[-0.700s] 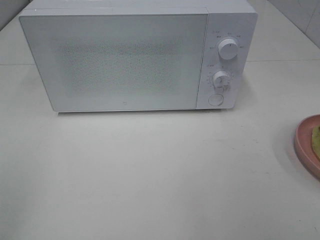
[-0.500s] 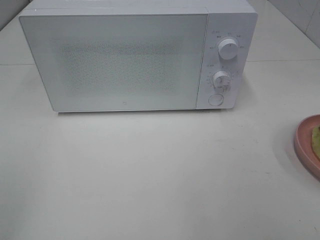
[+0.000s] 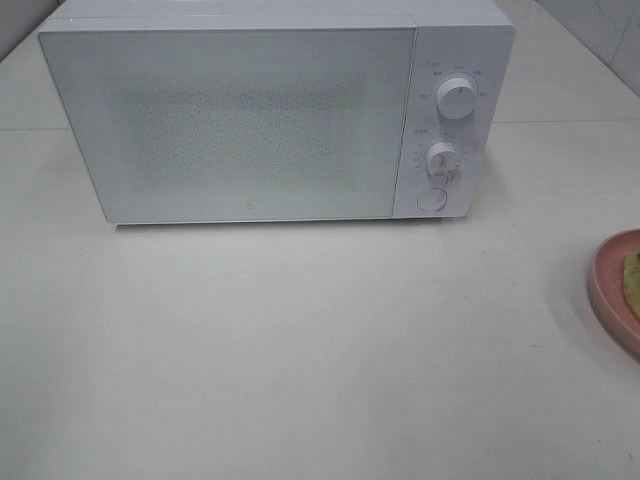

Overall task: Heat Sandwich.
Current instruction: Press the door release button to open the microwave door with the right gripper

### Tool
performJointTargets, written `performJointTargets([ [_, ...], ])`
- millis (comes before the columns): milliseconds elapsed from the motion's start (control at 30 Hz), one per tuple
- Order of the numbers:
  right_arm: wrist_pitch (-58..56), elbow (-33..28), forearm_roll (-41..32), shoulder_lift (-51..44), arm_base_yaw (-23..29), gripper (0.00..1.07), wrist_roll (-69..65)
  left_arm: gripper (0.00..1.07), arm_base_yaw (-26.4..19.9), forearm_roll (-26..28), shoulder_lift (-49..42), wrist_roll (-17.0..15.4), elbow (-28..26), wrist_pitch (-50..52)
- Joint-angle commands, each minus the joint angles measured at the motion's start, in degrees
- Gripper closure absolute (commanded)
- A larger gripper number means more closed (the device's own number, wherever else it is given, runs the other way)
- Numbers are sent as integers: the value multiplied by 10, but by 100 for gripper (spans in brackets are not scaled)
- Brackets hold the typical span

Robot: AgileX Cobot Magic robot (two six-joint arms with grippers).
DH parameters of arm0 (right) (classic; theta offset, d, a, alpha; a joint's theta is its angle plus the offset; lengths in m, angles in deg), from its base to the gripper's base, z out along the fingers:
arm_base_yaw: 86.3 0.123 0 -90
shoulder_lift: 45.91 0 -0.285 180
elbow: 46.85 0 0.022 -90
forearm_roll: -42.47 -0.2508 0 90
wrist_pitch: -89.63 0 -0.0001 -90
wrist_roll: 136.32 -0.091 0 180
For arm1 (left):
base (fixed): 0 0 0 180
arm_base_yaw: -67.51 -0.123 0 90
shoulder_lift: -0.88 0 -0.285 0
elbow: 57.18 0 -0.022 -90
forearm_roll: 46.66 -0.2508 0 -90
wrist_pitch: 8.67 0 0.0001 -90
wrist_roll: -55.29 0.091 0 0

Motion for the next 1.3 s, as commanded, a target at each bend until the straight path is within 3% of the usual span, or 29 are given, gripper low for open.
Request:
performJointTargets([
  [33,5,1,0,-15,-5,31,3,9,-2,0,-15,0,1,2],
  [400,24,32,-1,69,-5,31,3,9,-2,0,-15,0,1,2],
  [1300,163,32,-1,302,-5,31,3,9,-2,0,-15,0,1,2],
])
